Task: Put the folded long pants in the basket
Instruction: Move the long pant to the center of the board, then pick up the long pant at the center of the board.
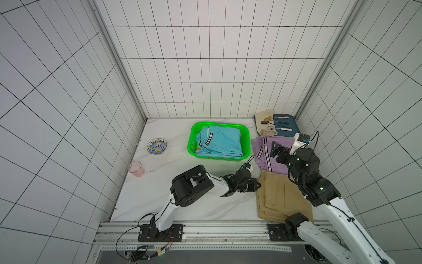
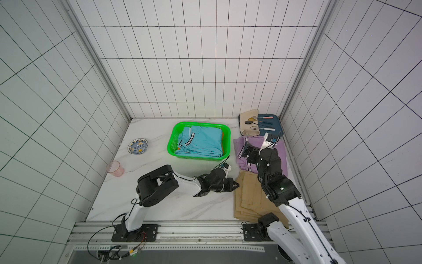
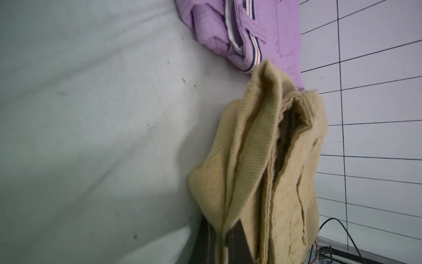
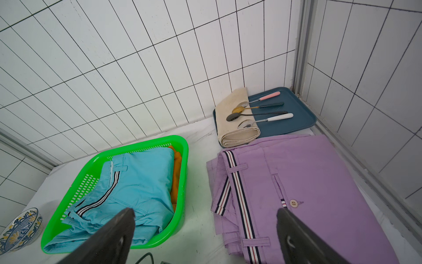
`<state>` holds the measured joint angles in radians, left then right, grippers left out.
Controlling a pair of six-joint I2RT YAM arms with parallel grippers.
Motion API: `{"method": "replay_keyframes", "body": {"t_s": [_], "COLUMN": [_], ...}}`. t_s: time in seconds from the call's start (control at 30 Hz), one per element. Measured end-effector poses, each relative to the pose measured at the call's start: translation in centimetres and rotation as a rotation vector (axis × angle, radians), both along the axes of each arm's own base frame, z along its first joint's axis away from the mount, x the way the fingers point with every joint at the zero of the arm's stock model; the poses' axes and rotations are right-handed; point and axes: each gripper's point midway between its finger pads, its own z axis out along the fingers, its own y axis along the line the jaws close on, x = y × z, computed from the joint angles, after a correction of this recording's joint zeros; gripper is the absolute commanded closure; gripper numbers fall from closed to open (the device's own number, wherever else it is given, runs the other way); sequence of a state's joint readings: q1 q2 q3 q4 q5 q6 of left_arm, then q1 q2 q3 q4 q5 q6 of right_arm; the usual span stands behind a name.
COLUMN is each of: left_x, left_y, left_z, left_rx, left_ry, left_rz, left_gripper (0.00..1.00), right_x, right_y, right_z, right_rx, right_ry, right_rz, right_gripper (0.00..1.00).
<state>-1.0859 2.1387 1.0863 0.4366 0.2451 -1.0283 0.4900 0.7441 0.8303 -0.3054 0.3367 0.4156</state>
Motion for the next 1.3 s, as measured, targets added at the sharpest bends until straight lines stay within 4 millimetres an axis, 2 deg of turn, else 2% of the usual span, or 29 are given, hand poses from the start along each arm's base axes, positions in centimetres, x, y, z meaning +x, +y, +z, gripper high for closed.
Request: {"method": "replay_keyframes", "body": {"t_s": [0.07, 0.17, 0.27, 0.33, 0.43, 0.5, 0.6, 0.67, 0.77, 0.83, 0.93, 1.07, 1.23, 1.3], "left_x": [-0.5, -1.5, -1.9, -1.8, -1.5, -1.5, -1.6, -1.5, -1.1, -0.8, -0.5, -0.6, -0.7, -0.6], "left_y": [0.9, 3.9, 8.0, 11.6, 16.9, 19.5, 21.8, 23.0, 26.0, 28.1, 30.7, 31.9, 32.4, 32.5], "left_z": [0.1, 0.3, 0.5, 0.8, 2.0, 3.3, 5.3, 6.0, 6.4, 6.4, 6.5, 6.2, 4.9, 4.6], "left_rx": [0.012, 0.056, 0.117, 0.161, 0.220, 0.248, 0.267, 0.279, 0.305, 0.315, 0.336, 0.335, 0.357, 0.359], "left_ry": [0.005, 0.021, 0.048, 0.066, 0.064, 0.045, 0.015, 0.002, 0.016, 0.032, 0.051, 0.055, 0.100, 0.112], "left_rz": [0.001, 0.009, 0.033, 0.067, 0.140, 0.171, 0.184, 0.193, 0.225, 0.253, 0.289, 0.295, 0.280, 0.278], "left_gripper": [1.00, 1.00, 1.00, 1.00, 1.00, 1.00, 1.00, 1.00, 1.00, 1.00, 1.00, 1.00, 1.00, 1.00], "right_x": [0.0, 0.3, 0.8, 1.1, 1.4, 1.4, 1.4, 1.4, 0.6, -0.4, -1.6, -2.5, -3.9, -3.5], "right_y": [0.0, 0.2, 0.7, 1.2, 1.9, 2.4, 3.4, 4.2, 5.0, 5.1, 5.3, 6.5, 8.4, 9.6], "right_z": [-0.1, -0.4, -1.3, -2.1, -2.8, -2.9, -3.5, -4.8, -9.3, -12.9, -16.5, -19.8, -25.3, -25.6], "right_rx": [-0.001, -0.004, -0.009, -0.008, 0.005, 0.025, 0.077, 0.121, 0.167, 0.190, 0.220, 0.273, 0.334, 0.374], "right_ry": [0.002, 0.015, 0.045, 0.073, 0.100, 0.108, 0.122, 0.145, 0.239, 0.327, 0.417, 0.517, 0.702, 0.701], "right_rz": [0.000, 0.005, 0.016, 0.031, 0.053, 0.073, 0.114, 0.141, 0.165, 0.167, 0.171, 0.206, 0.257, 0.300], "right_gripper": [0.01, 0.01, 0.00, 0.03, 0.05, 0.06, 0.11, 0.12, 0.09, 0.07, 0.06, 0.04, 0.05, 0.06]}}
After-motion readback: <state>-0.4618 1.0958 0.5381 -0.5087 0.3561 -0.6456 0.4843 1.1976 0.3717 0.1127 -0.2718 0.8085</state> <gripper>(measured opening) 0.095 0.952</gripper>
